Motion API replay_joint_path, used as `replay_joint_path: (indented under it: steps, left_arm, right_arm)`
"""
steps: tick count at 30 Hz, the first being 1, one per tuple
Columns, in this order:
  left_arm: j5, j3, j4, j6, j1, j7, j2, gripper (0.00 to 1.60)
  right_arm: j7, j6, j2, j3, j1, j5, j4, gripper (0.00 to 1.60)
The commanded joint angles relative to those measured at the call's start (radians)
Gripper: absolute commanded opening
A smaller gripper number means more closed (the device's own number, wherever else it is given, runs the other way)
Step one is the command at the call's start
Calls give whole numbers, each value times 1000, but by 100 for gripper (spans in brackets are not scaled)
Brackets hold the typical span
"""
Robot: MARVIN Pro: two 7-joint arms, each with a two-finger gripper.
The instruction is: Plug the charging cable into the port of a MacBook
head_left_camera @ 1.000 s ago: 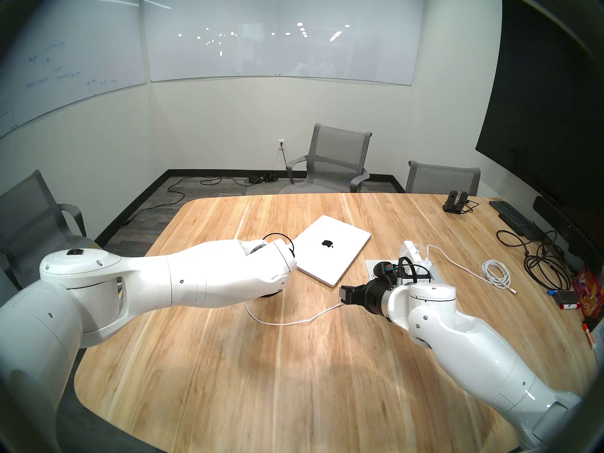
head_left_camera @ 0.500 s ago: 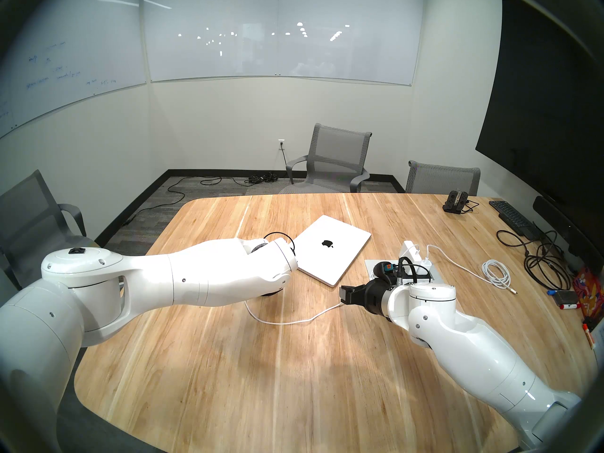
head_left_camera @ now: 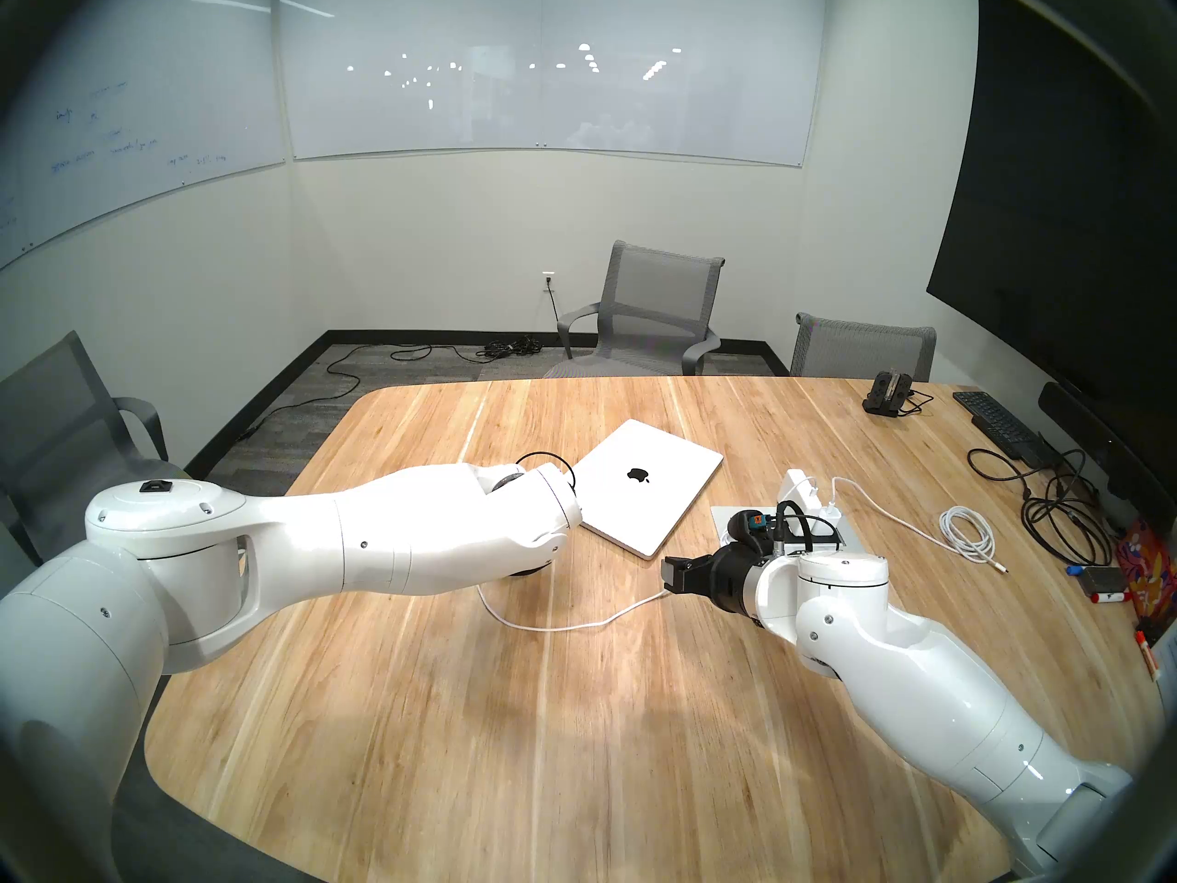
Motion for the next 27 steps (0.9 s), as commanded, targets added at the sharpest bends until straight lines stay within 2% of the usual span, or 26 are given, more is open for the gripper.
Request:
replay_joint_path:
  steps: [1,13,17,27]
  left_arm:
    - [2,-6,-8,-2,-24,12,-17,0]
    - [-3,-4,-7,-2,-20,24,-27,0]
    - [-26,-22,-9,-2,-13,19,-24,0]
    - [-38,-10,-11,-2,-24,17,-22,0]
  right_arm:
    - [0,0,-1,1,7,-1,-16,160]
    - [0,0,-1,1,7,-1,-16,160]
    - [0,0,-1,1,7,-1,-16,160]
    - [0,0,-1,1,7,-1,-16,160]
